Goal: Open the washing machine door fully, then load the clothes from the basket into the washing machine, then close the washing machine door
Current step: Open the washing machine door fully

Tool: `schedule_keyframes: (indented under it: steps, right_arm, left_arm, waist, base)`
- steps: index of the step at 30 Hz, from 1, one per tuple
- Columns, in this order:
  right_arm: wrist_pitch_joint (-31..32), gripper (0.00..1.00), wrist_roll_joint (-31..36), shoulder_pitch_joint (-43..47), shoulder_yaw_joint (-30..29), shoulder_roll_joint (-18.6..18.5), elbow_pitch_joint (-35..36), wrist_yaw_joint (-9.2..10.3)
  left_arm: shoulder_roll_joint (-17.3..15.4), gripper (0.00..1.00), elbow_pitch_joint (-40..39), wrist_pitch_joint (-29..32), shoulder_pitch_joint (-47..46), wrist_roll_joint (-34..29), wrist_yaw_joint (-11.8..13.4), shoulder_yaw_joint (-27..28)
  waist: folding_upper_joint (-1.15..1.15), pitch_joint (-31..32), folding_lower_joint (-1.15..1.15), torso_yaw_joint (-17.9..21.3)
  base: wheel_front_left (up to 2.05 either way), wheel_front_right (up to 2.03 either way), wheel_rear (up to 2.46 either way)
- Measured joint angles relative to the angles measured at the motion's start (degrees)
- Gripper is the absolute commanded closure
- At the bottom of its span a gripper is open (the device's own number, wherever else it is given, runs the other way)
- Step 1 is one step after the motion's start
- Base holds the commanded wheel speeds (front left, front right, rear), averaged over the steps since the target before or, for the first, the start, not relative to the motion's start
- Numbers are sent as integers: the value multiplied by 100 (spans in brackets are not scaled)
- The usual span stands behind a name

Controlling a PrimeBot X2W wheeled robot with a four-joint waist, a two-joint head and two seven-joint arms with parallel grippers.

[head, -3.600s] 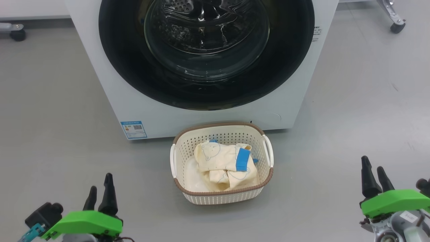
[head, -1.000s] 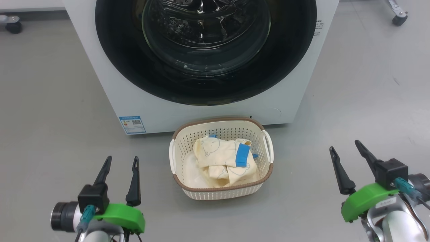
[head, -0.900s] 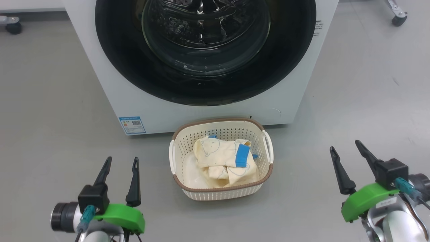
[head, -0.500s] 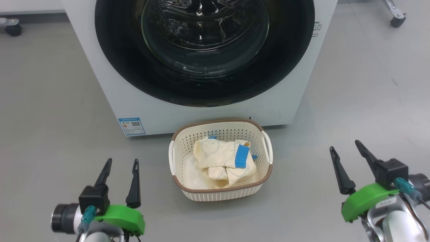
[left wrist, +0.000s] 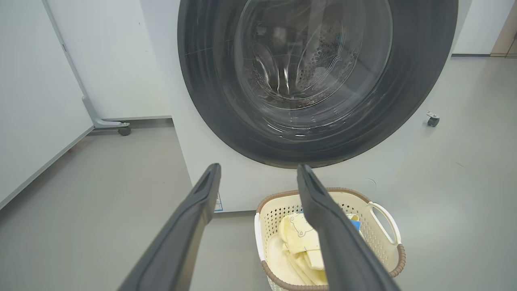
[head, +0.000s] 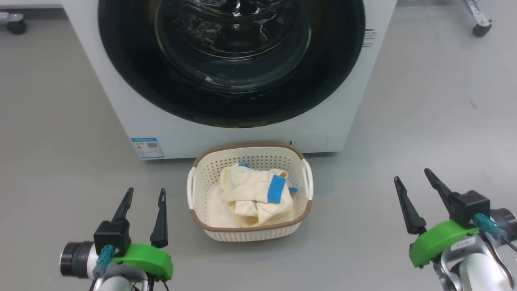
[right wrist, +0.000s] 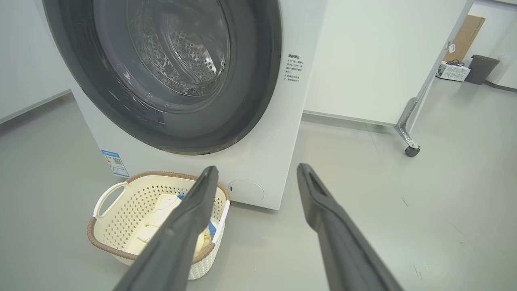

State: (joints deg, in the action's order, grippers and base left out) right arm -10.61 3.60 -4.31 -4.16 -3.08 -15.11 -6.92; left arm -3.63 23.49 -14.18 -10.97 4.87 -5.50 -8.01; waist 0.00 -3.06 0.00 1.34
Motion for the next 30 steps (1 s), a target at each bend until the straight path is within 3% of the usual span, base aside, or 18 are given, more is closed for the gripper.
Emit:
schedule_keyframes:
  steps: [21,30]
  right_arm:
    - [-7,0,0,-80,-29,-3,3,-14]
    - [-27,0,0,-79,-80,2,9,-14]
  left_arm:
    - [9,0,-92,0,-52,10,-1,-21]
    - [8,0,-129,0,-51,10,-5,-71]
  waist:
    - [0,-76,0,61]
    - [0,-41,0,76]
  base:
    - [122,122,-244]
    - [70,70,-139]
